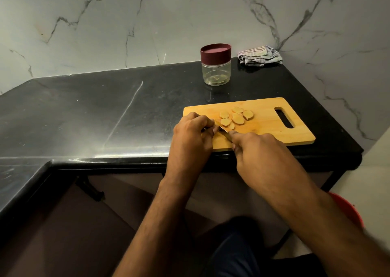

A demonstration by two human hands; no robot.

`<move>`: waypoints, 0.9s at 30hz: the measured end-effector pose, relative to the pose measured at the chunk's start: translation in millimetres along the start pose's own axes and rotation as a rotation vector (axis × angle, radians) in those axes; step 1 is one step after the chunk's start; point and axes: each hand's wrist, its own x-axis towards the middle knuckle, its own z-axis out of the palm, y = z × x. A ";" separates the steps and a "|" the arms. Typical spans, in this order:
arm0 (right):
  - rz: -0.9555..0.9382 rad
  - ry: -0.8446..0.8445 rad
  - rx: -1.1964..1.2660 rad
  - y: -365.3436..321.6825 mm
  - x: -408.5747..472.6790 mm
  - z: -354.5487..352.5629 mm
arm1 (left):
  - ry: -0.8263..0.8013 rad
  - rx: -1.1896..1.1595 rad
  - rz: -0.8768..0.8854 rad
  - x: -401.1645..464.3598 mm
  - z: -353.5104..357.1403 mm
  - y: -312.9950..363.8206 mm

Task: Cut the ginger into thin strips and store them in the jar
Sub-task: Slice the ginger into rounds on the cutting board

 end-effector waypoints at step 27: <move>-0.012 0.020 0.159 19.7 10.8 -11.5 | 0.008 -0.036 -0.016 -2.7 -3.4 2.3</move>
